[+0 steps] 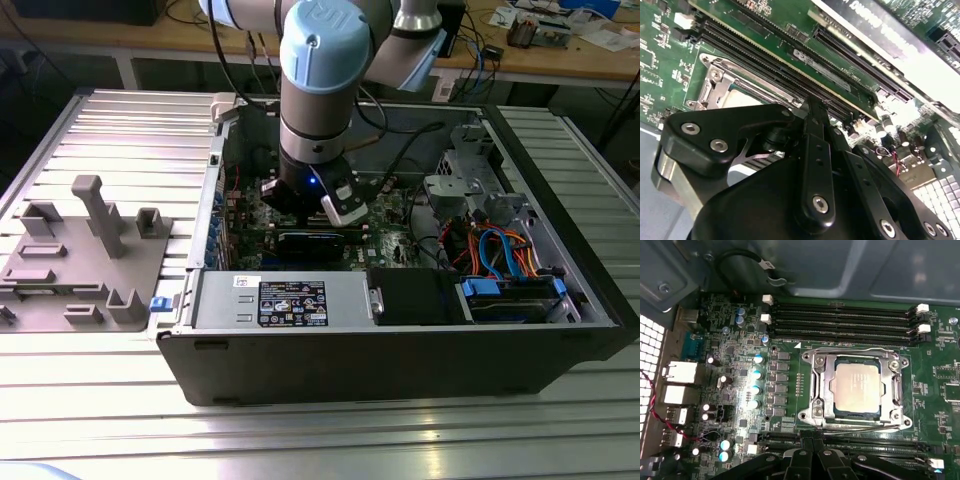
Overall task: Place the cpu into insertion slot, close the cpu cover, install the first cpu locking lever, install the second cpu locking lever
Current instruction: 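Install the second cpu locking lever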
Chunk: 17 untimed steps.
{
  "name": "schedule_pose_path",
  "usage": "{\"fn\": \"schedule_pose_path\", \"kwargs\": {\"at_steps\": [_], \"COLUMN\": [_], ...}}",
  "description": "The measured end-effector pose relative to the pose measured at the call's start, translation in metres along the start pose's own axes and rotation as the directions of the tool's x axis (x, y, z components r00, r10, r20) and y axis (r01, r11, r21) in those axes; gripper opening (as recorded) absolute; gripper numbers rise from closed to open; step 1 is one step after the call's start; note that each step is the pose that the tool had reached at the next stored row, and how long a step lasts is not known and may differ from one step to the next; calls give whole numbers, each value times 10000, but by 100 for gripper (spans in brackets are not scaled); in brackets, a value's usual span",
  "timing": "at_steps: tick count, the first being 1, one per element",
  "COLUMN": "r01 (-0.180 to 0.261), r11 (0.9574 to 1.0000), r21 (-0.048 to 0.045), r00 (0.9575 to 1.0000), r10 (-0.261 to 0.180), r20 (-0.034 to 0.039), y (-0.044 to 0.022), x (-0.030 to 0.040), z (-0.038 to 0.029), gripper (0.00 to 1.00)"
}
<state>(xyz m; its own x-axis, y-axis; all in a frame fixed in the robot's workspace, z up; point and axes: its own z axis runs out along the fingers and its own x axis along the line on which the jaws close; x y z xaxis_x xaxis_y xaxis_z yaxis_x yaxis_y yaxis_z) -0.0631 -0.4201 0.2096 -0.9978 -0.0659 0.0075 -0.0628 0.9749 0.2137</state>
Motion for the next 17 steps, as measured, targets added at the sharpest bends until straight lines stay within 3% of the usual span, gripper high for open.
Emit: {"fn": "schedule_pose_path", "kwargs": {"at_steps": [3,6,9,17], "r01": [-12,-26,-25,-25], "r11": [10000,10000,9999,9999], "r21": [-55,-65,-103,-139], "r00": [10000,10000,10000,10000], "r10": [12,26,25,25], "r20": [7,8,11,17], "y": [18,41,68,104], "x": [8,96,92,89], "z": [37,71,113,145], "gripper": [11,11,11,11]}}
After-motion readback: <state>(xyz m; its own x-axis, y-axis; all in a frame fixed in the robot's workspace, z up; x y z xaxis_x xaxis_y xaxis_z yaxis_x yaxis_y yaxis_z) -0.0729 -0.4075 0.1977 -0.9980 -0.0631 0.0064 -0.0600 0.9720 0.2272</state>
